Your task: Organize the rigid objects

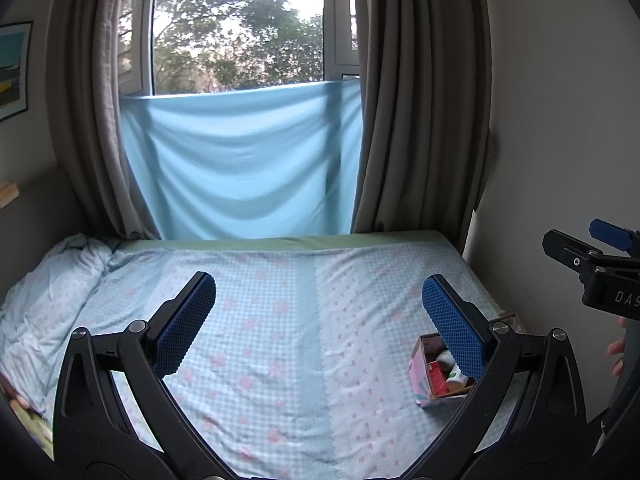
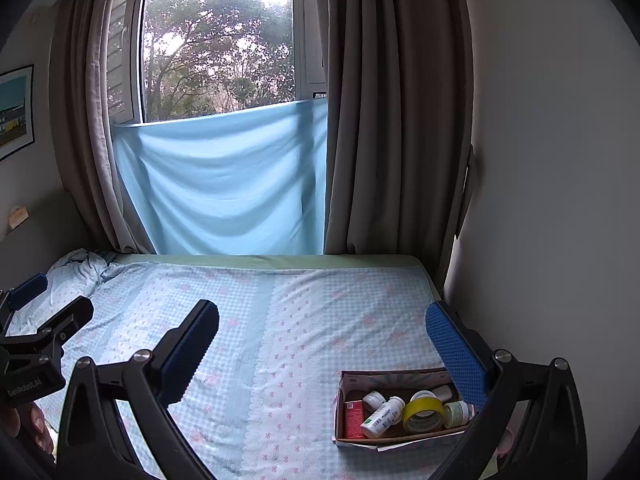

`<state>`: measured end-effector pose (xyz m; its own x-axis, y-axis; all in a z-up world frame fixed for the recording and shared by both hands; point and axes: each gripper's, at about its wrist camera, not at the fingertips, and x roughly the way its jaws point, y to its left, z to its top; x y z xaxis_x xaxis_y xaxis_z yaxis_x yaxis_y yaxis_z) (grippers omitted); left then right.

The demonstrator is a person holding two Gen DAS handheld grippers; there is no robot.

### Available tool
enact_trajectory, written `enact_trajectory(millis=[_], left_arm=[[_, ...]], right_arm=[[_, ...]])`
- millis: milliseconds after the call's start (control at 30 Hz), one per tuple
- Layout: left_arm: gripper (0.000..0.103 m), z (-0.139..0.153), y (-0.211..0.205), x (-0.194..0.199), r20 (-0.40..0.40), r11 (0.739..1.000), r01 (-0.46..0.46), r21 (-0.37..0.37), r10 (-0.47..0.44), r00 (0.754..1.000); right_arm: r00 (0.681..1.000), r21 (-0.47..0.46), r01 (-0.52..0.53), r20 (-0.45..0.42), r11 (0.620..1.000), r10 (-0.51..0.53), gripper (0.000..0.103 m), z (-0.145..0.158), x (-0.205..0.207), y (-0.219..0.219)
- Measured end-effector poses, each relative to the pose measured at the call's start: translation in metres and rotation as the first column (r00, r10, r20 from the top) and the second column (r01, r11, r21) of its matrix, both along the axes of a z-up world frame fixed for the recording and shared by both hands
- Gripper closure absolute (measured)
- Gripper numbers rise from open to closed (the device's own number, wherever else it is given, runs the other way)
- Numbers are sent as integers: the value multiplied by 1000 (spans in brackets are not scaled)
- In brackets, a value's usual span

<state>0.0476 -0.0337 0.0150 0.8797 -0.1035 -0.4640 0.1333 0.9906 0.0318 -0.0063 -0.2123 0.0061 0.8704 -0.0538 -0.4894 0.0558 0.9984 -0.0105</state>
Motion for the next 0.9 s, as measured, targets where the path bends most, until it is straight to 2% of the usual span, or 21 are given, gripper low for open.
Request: enact_trajectory(millis=[367,433,567,667,900], left_arm=[[0,0,3,5,4,1000,6,9,-6,1000],[0,0,0,5,11,1000,5,29,-6,1000],[0,0,1,3,35,1000,18,14,-18,999],[0,1,-2,0,67,999,13,39,-15,998],[0,-1,-1,5,79,999,10,32,-13,997]], right_arm=[[1000,-1,2,0,1000,-2,0,0,1,3],[1000,-3,3,0,1000,-3,0,0,1,3],[1000,-4,5,-3,1000,-5,0,0,3,4],[1000,-7,8,-4,1000,-8,0,-1,4,4],[1000,-8,15,-11,1000,-15,0,-2,8,6]])
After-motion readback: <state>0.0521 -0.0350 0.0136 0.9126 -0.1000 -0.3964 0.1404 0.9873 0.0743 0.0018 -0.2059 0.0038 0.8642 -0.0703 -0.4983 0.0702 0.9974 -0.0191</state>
